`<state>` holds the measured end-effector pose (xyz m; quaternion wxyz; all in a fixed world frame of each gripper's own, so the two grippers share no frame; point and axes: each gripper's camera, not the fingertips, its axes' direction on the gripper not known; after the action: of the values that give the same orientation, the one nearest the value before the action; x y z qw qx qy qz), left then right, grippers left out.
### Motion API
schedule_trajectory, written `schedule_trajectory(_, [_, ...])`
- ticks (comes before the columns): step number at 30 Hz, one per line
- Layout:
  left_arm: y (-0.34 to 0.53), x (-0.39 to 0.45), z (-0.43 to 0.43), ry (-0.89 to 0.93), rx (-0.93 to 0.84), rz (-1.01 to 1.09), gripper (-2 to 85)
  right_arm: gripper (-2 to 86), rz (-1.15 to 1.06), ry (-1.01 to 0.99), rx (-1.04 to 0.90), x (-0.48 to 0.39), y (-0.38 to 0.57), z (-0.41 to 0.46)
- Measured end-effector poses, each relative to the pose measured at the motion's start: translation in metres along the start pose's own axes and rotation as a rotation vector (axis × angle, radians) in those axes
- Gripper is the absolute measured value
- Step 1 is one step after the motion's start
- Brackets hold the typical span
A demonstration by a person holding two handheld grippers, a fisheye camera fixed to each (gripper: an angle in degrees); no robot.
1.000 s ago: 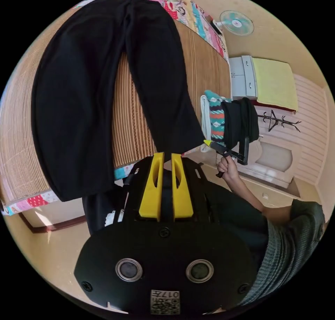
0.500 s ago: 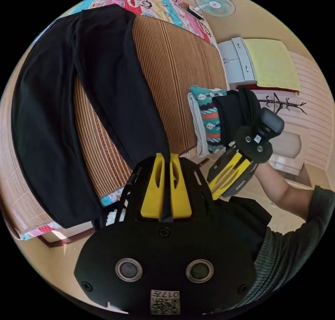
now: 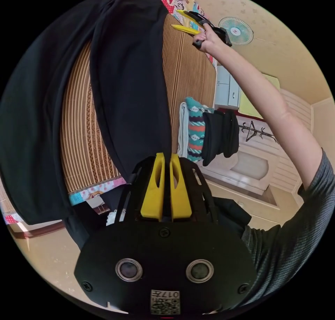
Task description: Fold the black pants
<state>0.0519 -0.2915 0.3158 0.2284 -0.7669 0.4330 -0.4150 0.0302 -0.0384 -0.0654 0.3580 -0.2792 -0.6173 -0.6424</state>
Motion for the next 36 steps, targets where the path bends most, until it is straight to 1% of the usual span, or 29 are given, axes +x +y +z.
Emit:
schedule_trajectory(2, [0.004, -0.013, -0.009, 0.050, 0.020, -0.031, -0.7, 10.2, -0.023, 0.224, -0.100, -0.029, -0.006, 0.044])
schedule_trajectory(3, [0.008, -0.025, -0.016, 0.107, 0.042, -0.063, -0.7, 8.4, -0.030, 0.287, -0.082, -0.038, -0.003, 0.048])
schedule_trajectory(4, [0.011, -0.030, -0.021, 0.135, 0.054, -0.076, -0.7, 4.7, -0.073, 0.393, -0.006, -0.062, 0.008, 0.050])
schedule_trajectory(5, [0.017, -0.040, -0.031, 0.175, 0.079, -0.088, -0.7, 4.0, -0.132, 0.479, 0.078, -0.090, 0.022, 0.048])
schedule_trajectory(6, [0.024, -0.048, -0.042, 0.194, 0.096, -0.084, -0.8, 3.7, -0.167, 0.508, 0.112, -0.105, 0.030, 0.048])
schedule_trajectory(7, [0.028, -0.051, -0.048, 0.200, 0.102, -0.081, -0.8, 3.3, -0.248, 0.536, 0.169, -0.137, 0.046, 0.048])
schedule_trajectory(9, [0.048, -0.065, -0.069, 0.240, 0.127, -0.075, -0.8, 2.9, -0.351, 0.533, 0.231, -0.183, 0.069, 0.050])
schedule_trajectory(11, [0.069, -0.079, -0.084, 0.298, 0.159, -0.098, -0.8, 2.6, -0.441, 0.479, 0.260, -0.240, 0.088, 0.063])
schedule_trajectory(13, [0.093, -0.097, -0.103, 0.367, 0.215, -0.131, -0.8, 2.5, -0.469, 0.411, 0.250, -0.278, 0.092, 0.080])
schedule_trajectory(15, [0.124, -0.122, -0.136, 0.422, 0.317, -0.177, -0.8, 2.5, -0.477, 0.357, 0.242, -0.309, 0.089, 0.103])
schedule_trajectory(18, [0.154, -0.152, -0.184, 0.413, 0.443, -0.209, -0.7, 2.6, -0.492, 0.309, 0.218, -0.348, 0.077, 0.159])
schedule_trajectory(19, [0.158, -0.158, -0.193, 0.400, 0.459, -0.215, -0.7, 2.8, -0.501, 0.280, 0.200, -0.356, 0.070, 0.184])
schedule_trajectory(21, [0.169, -0.185, -0.228, 0.327, 0.497, -0.258, -0.7, 3.1, -0.496, 0.172, 0.120, -0.356, 0.057, 0.220])
schedule_trajectory(22, [0.170, -0.193, -0.235, 0.309, 0.497, -0.272, -0.7, 3.3, -0.484, 0.057, 0.051, -0.349, 0.051, 0.238])
schedule_trajectory(23, [0.172, -0.209, -0.247, 0.279, 0.495, -0.297, -0.7, 4.2, -0.469, -0.058, 0.021, -0.339, 0.052, 0.249])
schedule_trajectory(26, [0.175, -0.248, -0.271, 0.237, 0.502, -0.350, -0.7, 5.9, -0.435, -0.189, 0.016, -0.305, 0.087, 0.258])
schedule_trajectory(28, [0.169, -0.265, -0.277, 0.214, 0.438, -0.351, -0.6, 6.4, -0.420, -0.161, -0.028, -0.277, 0.122, 0.263])
schedule_trajectory(30, [0.160, -0.272, -0.282, 0.169, 0.328, -0.321, -0.6, 6.9, -0.354, -0.076, -0.065, -0.238, 0.165, 0.266])
schedule_trajectory(32, [0.153, -0.267, -0.286, 0.134, 0.264, -0.263, -0.5, 7.7, -0.225, 0.019, -0.085, -0.180, 0.233, 0.266])
schedule_trajectory(33, [0.149, -0.260, -0.289, 0.106, 0.229, -0.219, -0.5, 7.9, -0.184, 0.034, -0.091, -0.166, 0.249, 0.266])
schedule_trajectory(35, [0.144, -0.250, -0.293, 0.055, 0.174, -0.164, -0.5, 9.1, -0.011, 0.048, -0.134, -0.120, 0.309, 0.275])
schedule_trajectory(36, [0.140, -0.244, -0.294, 0.020, 0.140, -0.139, -0.5, 9.2, 0.023, 0.040, -0.147, -0.111, 0.323, 0.280])
